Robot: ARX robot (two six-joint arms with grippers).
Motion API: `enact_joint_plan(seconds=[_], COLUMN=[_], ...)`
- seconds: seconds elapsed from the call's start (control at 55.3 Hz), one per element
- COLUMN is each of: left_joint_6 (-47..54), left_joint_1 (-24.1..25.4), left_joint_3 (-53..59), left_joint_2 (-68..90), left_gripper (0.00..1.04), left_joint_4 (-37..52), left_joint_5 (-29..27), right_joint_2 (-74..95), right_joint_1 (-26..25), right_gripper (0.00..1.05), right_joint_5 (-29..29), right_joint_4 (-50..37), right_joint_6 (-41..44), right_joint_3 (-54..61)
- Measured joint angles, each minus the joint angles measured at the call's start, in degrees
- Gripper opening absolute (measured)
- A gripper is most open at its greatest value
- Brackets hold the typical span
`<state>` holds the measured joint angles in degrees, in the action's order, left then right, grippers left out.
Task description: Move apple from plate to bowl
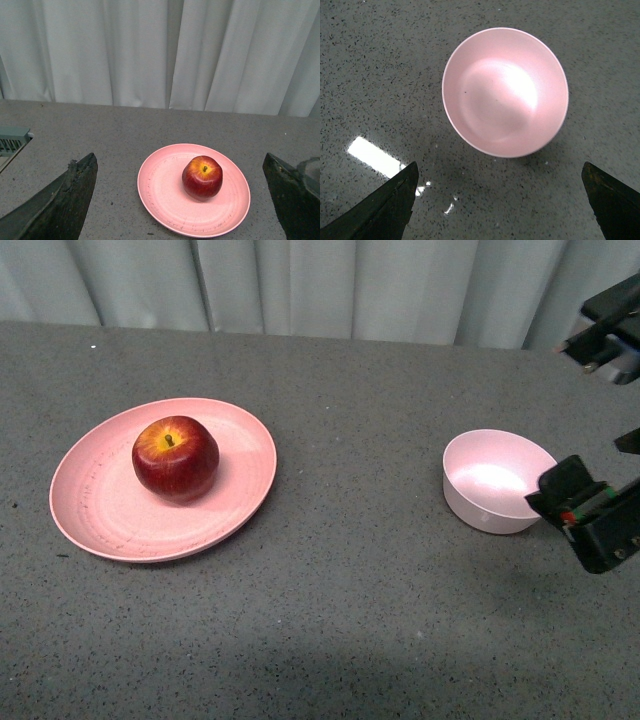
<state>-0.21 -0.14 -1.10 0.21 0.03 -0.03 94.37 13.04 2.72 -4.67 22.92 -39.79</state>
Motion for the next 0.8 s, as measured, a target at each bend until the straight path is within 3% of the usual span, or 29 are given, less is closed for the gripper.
enact_joint_plan(seconds=[0.343, 0.741, 0.795], left_joint_6=[0.0, 0.0, 0.0], left_joint_1=[0.0, 0.0, 0.0], left_joint_3=[0.0, 0.0, 0.0], left_joint_2=[0.0, 0.0, 0.0], left_gripper=[0.98, 0.98, 0.98], left_joint_4=[0.0, 0.0, 0.0], left_joint_5=[0.0, 0.0, 0.0], right_joint_2=[15.0, 23.8, 24.2], right_joint_1=[4.1, 5.4, 5.4], right_gripper=[0.95, 0.95, 0.91], right_joint_5=[0.0, -1.1, -1.1], right_joint_4=[4.2, 7.3, 7.5], right_joint_6=[1.9, -0.1, -0.4], right_joint_3=[-12.0, -18.2, -18.6])
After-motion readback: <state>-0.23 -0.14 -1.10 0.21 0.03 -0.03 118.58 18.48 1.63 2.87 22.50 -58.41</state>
